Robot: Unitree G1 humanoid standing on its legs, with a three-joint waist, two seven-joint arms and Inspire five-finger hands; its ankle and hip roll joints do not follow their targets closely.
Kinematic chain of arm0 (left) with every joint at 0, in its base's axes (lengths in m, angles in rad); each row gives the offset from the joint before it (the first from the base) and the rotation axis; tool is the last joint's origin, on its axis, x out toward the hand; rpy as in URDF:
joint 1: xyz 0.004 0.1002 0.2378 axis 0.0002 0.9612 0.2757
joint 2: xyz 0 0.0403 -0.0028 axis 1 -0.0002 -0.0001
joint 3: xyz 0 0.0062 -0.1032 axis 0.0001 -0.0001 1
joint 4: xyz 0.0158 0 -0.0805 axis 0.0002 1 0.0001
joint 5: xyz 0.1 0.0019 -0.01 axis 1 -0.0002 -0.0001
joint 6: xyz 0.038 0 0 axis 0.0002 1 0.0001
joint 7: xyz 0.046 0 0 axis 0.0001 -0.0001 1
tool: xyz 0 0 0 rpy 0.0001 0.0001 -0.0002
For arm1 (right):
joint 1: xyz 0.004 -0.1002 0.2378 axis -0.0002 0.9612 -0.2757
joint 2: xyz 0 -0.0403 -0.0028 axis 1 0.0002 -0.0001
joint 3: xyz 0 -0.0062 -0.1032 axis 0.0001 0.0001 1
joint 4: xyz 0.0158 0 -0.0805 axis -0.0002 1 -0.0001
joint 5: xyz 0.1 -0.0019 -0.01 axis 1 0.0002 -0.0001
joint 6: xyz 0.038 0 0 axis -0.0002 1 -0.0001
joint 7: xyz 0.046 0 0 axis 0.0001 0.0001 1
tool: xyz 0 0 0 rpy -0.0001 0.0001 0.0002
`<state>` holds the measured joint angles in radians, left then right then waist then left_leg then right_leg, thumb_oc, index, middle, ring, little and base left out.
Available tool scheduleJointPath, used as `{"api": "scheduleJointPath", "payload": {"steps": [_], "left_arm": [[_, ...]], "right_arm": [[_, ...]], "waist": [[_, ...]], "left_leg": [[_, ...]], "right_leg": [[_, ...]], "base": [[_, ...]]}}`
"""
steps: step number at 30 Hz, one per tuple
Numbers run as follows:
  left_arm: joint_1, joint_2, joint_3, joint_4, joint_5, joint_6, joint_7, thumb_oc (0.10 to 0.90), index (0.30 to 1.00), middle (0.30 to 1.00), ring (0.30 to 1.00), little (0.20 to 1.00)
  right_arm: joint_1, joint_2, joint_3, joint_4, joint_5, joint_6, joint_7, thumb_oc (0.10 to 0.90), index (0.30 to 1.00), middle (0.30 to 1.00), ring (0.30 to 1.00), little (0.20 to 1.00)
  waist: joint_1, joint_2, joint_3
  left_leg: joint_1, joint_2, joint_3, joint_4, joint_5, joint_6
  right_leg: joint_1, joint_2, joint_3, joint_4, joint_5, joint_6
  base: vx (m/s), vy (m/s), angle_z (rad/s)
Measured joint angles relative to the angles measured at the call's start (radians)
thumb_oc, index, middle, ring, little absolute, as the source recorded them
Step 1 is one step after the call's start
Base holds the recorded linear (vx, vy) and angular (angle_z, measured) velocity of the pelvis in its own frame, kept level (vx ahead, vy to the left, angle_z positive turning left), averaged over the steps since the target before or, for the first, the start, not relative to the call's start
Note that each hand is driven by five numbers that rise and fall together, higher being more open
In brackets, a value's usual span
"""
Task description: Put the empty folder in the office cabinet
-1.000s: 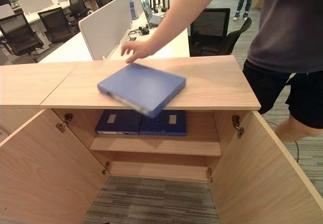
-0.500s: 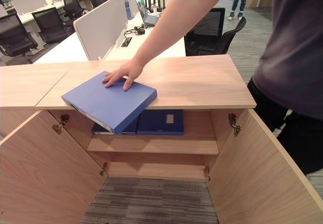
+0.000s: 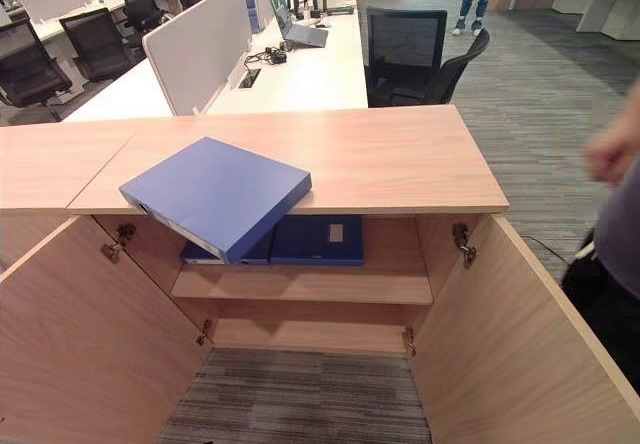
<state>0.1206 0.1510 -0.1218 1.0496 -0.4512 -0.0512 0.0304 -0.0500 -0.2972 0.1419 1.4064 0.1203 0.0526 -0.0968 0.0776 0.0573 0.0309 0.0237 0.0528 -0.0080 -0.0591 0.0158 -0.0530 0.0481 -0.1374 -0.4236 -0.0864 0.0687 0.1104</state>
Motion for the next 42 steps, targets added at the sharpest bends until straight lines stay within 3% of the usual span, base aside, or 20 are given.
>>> {"api": "scheduleJointPath", "payload": {"steps": [2, 4, 5, 7, 10, 12, 15, 18, 22, 31, 33, 37, 42], "left_arm": [[0.107, 0.002, 0.013, -0.285, -0.108, 0.007, 0.001, 0.800, 0.900, 0.900, 0.900, 0.900], [0.229, 0.002, 0.031, -0.596, -0.186, 0.001, -0.001, 0.800, 0.900, 0.900, 0.900, 0.900], [0.259, 0.002, 0.034, -0.684, -0.215, -0.029, -0.020, 0.800, 0.900, 0.900, 0.900, 0.900], [0.307, 0.001, 0.079, -0.852, -0.235, -0.017, -0.014, 0.800, 0.900, 0.900, 0.900, 0.900], [0.316, 0.024, 0.211, -1.037, -0.225, -0.037, 0.030, 0.800, 0.900, 0.900, 0.900, 0.900], [0.278, 0.031, 0.298, -1.050, -0.182, -0.068, 0.084, 0.800, 0.900, 0.900, 0.900, 0.900], [0.230, 0.031, 0.350, -1.062, -0.109, -0.110, 0.172, 0.800, 0.900, 0.900, 0.900, 0.900], [0.199, 0.056, 0.361, -1.066, -0.013, -0.107, 0.230, 0.800, 0.900, 0.900, 0.900, 0.900], [0.113, 0.198, 0.390, -1.108, 0.288, -0.100, 0.320, 0.800, 0.900, 0.900, 0.900, 0.900], [0.018, 0.217, 0.427, -1.237, 0.638, -0.098, 0.427, 0.800, 0.900, 0.900, 0.900, 0.900], [0.019, 0.367, 0.402, -1.275, 0.838, -0.100, 0.437, 0.800, 0.900, 0.900, 0.900, 0.900], [0.016, 0.461, 0.398, -1.316, 1.000, -0.110, 0.474, 0.800, 0.900, 0.900, 0.900, 0.900], [0.040, 0.515, 0.392, -1.325, 1.137, -0.110, 0.510, 0.800, 0.900, 0.900, 0.900, 0.900]], "right_arm": [[0.000, 0.000, -0.013, -0.013, 0.000, 0.002, 0.000, 0.800, 0.900, 0.900, 0.900, 0.900], [0.009, 0.002, -0.041, -0.020, 0.000, 0.004, 0.001, 0.800, 0.900, 0.900, 0.900, 0.900], [0.012, 0.002, -0.043, -0.020, -0.001, 0.005, -0.001, 0.800, 0.900, 0.900, 0.900, 0.900], [0.013, 0.005, -0.070, -0.016, -0.001, 0.015, -0.003, 0.800, 0.900, 0.900, 0.900, 0.900], [0.015, 0.015, -0.086, -0.016, -0.002, 0.020, -0.004, 0.800, 0.900, 0.900, 0.900, 0.900], [0.017, 0.016, -0.086, -0.011, -0.002, 0.020, -0.005, 0.800, 0.900, 0.900, 0.900, 0.900], [0.012, 0.030, -0.039, -0.028, 0.001, 0.011, -0.015, 0.800, 0.900, 0.900, 0.900, 0.900], [0.008, 0.054, -0.040, -0.027, 0.001, -0.011, -0.018, 0.800, 0.900, 0.900, 0.900, 0.900], [0.033, 0.088, -0.038, -0.027, 0.001, -0.039, -0.018, 0.800, 0.900, 0.900, 0.900, 0.900], [0.047, 0.086, -0.008, -0.030, 0.001, -0.059, -0.022, 0.800, 0.900, 0.900, 0.900, 0.900], [0.048, 0.084, 0.010, -0.029, 0.000, -0.071, -0.027, 0.800, 0.900, 0.900, 0.900, 0.900], [0.047, 0.084, 0.040, -0.031, -0.001, -0.076, -0.036, 0.800, 0.900, 0.900, 0.900, 0.900], [0.051, 0.085, 0.042, -0.035, -0.003, -0.082, -0.036, 0.800, 0.900, 0.900, 0.900, 0.900]], "waist": [[0.015, 0.003, 0.025], [0.025, -0.011, 0.040], [0.040, -0.010, 0.043], [0.058, -0.012, 0.045], [0.070, -0.010, 0.043], [0.072, -0.006, 0.040], [0.092, -0.021, 0.033], [0.092, -0.036, 0.023], [0.087, -0.058, 0.008], [0.059, -0.054, -0.015], [0.058, -0.056, -0.016], [0.054, -0.056, -0.017], [0.055, -0.060, -0.017]], "left_leg": [[0.015, 0.000, -0.001, -0.002, 0.001, 0.000], [0.017, 0.000, -0.001, -0.003, 0.001, 0.000], [0.015, 0.000, -0.003, -0.003, 0.001, 0.000], [0.016, -0.001, -0.004, -0.003, 0.001, 0.000], [0.013, -0.001, -0.014, -0.004, 0.001, 0.000], [0.014, -0.002, -0.024, -0.003, 0.001, 0.001], [0.016, -0.002, -0.026, -0.002, 0.001, 0.000], [0.017, -0.002, -0.026, -0.002, 0.001, 0.000], [0.014, -0.002, -0.024, -0.002, 0.001, 0.000], [0.017, -0.003, 0.001, -0.003, 0.001, 0.000], [0.016, 0.001, 0.002, -0.003, 0.002, -0.001], [0.023, -0.001, 0.006, -0.004, 0.002, -0.001], [0.031, 0.000, 0.021, -0.012, 0.002, -0.001]], "right_leg": [[0.013, 0.000, -0.002, 0.000, 0.001, -0.001], [0.015, 0.000, -0.001, 0.000, -0.002, 0.002], [0.016, 0.000, -0.003, 0.000, -0.002, 0.002], [0.016, -0.001, -0.003, 0.000, -0.003, 0.002], [0.018, -0.002, -0.013, 0.000, -0.006, 0.003], [0.024, -0.004, -0.024, 0.000, -0.007, 0.004], [0.027, -0.003, -0.026, 0.000, -0.008, 0.003], [0.024, -0.003, -0.027, 0.000, -0.008, 0.002], [0.019, -0.006, -0.024, 0.000, -0.007, 0.002], [0.010, -0.004, 0.004, 0.000, 0.004, -0.007], [0.007, 0.000, 0.005, 0.000, 0.003, -0.005], [0.008, -0.001, 0.010, 0.000, 0.004, -0.006], [0.005, 0.000, 0.024, 0.000, 0.010, -0.011]], "base": [[0.00, 0.000, 0.00], [0.00, 0.000, 0.00], [0.00, 0.000, 0.00], [0.00, 0.000, 0.00], [0.00, -0.015, 0.08], [0.01, -0.024, 0.13], [0.01, -0.009, 0.03], [0.01, -0.005, 0.00], [0.01, 0.000, -0.02], [0.00, -0.006, -0.08], [-0.01, -0.005, -0.03], [0.00, 0.000, -0.02], [0.00, 0.003, -0.09]]}}
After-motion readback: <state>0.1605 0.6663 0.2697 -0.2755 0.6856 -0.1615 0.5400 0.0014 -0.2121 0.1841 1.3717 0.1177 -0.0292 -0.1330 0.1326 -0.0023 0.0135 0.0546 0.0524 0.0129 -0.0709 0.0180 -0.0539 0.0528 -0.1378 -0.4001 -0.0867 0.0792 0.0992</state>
